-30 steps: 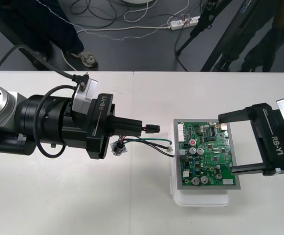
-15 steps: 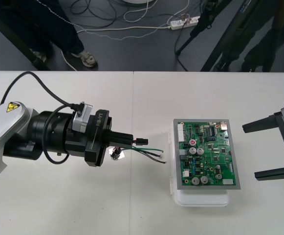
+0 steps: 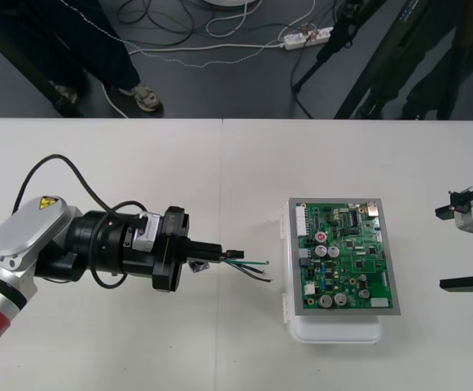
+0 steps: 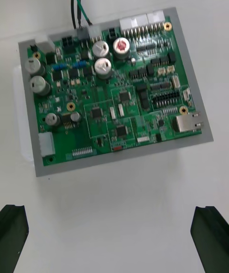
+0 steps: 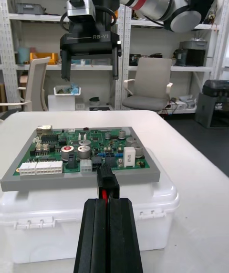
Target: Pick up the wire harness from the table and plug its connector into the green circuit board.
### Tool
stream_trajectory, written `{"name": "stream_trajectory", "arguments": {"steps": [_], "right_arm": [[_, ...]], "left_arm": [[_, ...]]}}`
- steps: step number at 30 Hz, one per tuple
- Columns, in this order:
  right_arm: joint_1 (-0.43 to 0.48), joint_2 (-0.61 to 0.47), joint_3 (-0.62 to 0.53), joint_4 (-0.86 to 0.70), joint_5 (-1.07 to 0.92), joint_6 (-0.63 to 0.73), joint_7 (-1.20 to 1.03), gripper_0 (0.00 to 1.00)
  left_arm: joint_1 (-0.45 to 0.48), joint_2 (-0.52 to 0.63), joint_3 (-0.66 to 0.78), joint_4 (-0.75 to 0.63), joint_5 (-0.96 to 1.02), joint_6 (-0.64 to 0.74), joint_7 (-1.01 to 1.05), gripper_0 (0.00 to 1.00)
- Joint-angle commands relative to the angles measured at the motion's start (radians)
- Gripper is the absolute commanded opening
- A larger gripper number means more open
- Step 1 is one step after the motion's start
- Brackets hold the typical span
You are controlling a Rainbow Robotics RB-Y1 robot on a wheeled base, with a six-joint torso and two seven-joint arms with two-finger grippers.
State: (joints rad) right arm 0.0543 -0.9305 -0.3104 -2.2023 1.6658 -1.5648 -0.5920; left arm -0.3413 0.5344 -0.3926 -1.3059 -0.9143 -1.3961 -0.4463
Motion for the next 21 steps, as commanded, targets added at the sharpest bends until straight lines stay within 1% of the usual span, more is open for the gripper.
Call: {"name": "stream_trajectory", "arguments": {"steps": [1, 3, 7, 8, 9, 12, 17, 21], "right_arm": [[0.036, -0.059, 0.02, -0.025, 0.063, -0.006, -0.038, 1.0], [0.039, -0.068, 0.043, -0.025, 0.1, -0.006, -0.04, 1.0], [0.039, -0.068, 0.053, -0.045, 0.153, -0.006, -0.04, 1.0], [0.039, -0.068, 0.053, -0.045, 0.153, -0.006, -0.04, 1.0], [0.039, -0.068, 0.056, -0.062, 0.184, -0.006, -0.037, 1.0], [0.039, -0.068, 0.065, -0.082, 0.223, -0.006, -0.035, 1.0], [0.025, -0.068, 0.111, -0.089, 0.301, -0.006, -0.032, 1.0], [-0.008, -0.07, 0.171, -0.086, 0.351, -0.006, -0.026, 1.0]], "left_arm": [[-0.019, -0.05, -0.029, 0.063, -0.003, -0.06, -0.051, 0.0], [-0.035, -0.073, -0.045, 0.126, -0.003, -0.06, -0.111, 0.0], [-0.062, -0.099, -0.066, 0.206, -0.003, -0.072, -0.18, 0.0], [-0.062, -0.099, -0.066, 0.206, -0.003, -0.072, -0.18, 0.0], [-0.073, -0.106, -0.077, 0.241, -0.003, -0.073, -0.207, 0.0], [-0.087, -0.117, -0.088, 0.277, -0.003, -0.073, -0.246, 0.0], [-0.12, -0.151, -0.103, 0.358, -0.001, -0.075, -0.311, 0.0], [-0.157, -0.183, -0.104, 0.428, -0.003, -0.089, -0.339, 0.0]]}}
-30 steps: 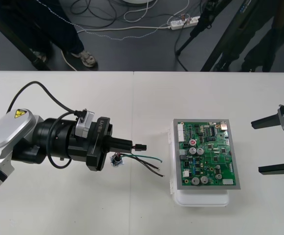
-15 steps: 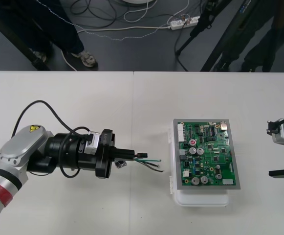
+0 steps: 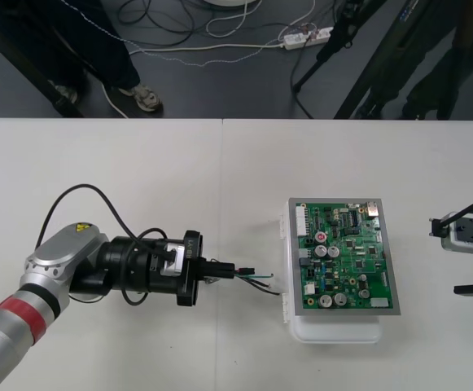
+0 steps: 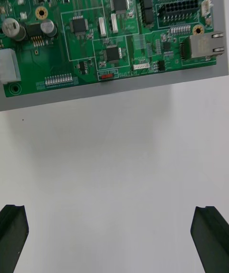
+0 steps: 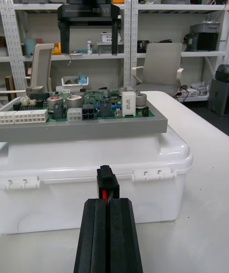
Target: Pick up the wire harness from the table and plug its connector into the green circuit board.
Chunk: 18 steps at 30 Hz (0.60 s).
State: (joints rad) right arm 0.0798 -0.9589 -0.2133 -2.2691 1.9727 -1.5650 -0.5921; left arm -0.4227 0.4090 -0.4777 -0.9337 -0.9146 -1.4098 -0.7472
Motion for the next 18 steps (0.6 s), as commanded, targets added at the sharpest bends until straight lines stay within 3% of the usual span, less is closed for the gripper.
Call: {"name": "stream_trajectory", "arguments": {"steps": [1, 18], "right_arm": [[-0.041, -0.041, 0.086, -0.018, 0.054, -0.006, -0.025, 1.0], [-0.155, -0.034, 0.296, 0.022, 0.25, -0.006, 0.002, 1.0]], "left_arm": [[-0.084, -0.064, -0.019, 0.07, -0.003, -0.078, -0.04, 0.0], [-0.137, -0.128, -0.019, 0.128, 0.002, -0.086, -0.06, 0.0]]}}
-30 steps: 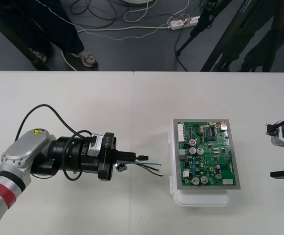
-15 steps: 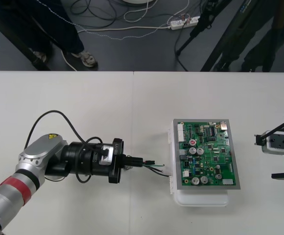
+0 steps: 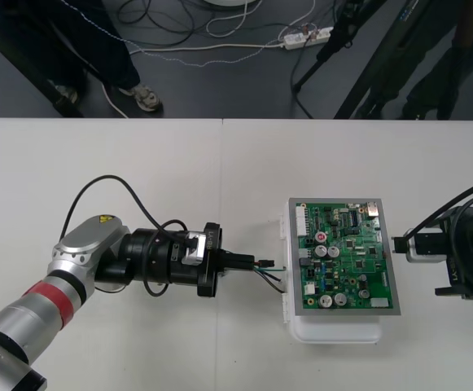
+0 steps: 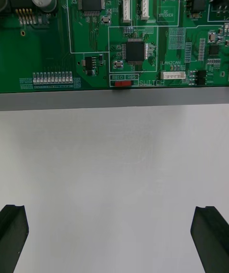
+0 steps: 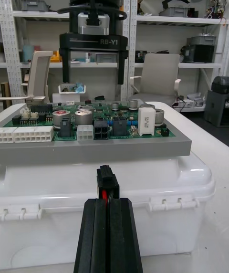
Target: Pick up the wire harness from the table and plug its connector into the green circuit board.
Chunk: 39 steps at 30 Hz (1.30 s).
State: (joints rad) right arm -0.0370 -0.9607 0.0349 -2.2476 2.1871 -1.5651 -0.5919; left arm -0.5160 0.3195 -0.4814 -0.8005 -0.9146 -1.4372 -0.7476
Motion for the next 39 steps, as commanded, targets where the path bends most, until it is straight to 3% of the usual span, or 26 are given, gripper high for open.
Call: {"name": "stream_trajectory", "arguments": {"steps": [1, 20, 39], "right_arm": [[-0.043, -0.03, 0.056, 0.005, 0.042, -0.006, 0.001, 1.0], [-0.1, 0.065, 0.154, 0.062, 0.138, -0.006, 0.024, 1.0], [-0.121, 0.079, 0.24, 0.063, 0.183, 0.054, 0.023, 1.0]], "left_arm": [[-0.044, -0.04, -0.016, -0.005, 0.005, -0.058, -0.058, 0.0], [-0.068, -0.059, -0.025, -0.005, 0.023, -0.049, -0.041, 0.0], [-0.085, -0.059, -0.094, -0.005, 0.085, -0.006, -0.009, 0.0]]}}
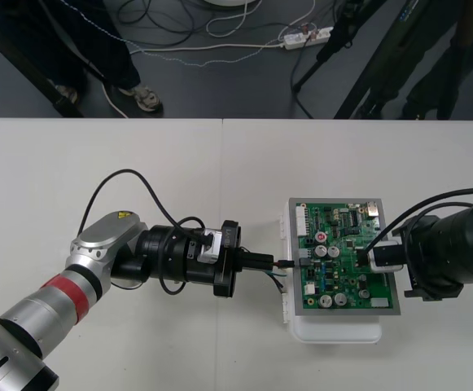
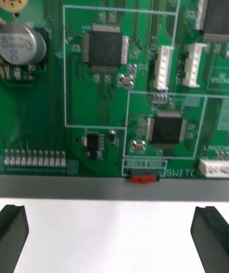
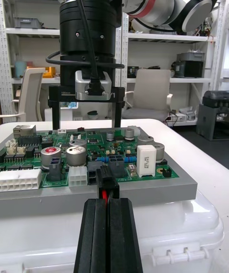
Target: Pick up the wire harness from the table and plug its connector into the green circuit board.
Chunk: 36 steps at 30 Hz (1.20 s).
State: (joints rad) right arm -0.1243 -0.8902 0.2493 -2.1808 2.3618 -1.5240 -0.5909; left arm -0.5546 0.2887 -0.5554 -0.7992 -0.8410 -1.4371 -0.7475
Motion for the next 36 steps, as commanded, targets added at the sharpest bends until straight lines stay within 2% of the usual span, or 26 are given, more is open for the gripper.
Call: {"name": "stream_trajectory", "arguments": {"steps": [1, 36], "right_arm": [[-0.034, 0.008, 0.025, -0.005, 0.007, 0.018, 0.023, 1.0], [-0.04, 0.031, 0.041, -0.005, 0.019, 0.008, 0.011, 1.0]], "left_arm": [[-0.05, -0.028, -0.02, -0.006, 0.007, -0.003, -0.003, 0.0], [-0.067, -0.017, -0.02, -0.006, -0.046, 0.047, 0.103, 0.0]]}}
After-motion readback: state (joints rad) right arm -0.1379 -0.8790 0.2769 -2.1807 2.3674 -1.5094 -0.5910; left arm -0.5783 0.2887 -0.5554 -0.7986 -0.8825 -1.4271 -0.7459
